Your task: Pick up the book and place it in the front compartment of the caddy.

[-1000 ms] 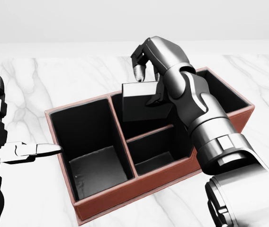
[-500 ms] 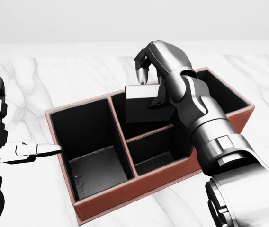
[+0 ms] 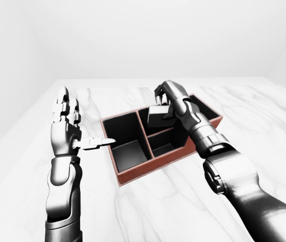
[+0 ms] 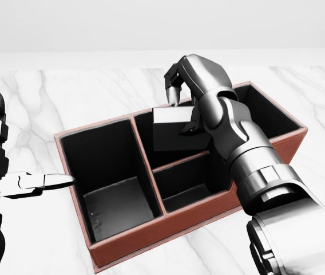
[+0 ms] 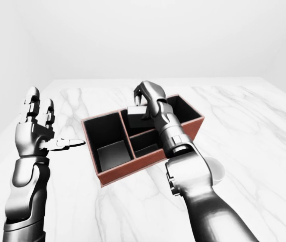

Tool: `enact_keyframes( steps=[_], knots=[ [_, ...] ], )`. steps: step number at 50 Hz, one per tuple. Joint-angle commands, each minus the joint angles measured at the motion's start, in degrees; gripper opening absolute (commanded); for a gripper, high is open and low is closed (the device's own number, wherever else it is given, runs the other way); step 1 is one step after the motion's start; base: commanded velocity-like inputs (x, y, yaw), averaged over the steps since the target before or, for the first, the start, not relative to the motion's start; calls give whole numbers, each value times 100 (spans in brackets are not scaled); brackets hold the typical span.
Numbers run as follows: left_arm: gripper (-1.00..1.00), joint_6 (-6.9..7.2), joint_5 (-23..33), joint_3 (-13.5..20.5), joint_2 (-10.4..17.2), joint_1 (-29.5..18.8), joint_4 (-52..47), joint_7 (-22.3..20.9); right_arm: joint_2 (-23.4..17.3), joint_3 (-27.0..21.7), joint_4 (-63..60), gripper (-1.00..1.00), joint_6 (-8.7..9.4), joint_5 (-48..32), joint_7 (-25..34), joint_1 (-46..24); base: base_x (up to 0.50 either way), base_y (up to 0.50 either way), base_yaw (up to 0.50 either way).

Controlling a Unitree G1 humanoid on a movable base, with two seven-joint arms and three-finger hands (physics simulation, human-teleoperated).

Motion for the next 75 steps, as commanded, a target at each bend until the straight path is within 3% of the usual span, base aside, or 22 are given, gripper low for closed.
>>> enact_keyframes(
  steps=[1, 75],
  knots=[
    [100, 0, 0, 8, 3, -14, 38, 4, 17, -170, -38, -100, 0, -121, -199, -77, 0, 0, 0],
    [100, 0, -30, 22, 8, -20, -42, 23, 212, -97, 263, -100, 0, -406, -613, -121, 0, 0, 0]
  ],
)
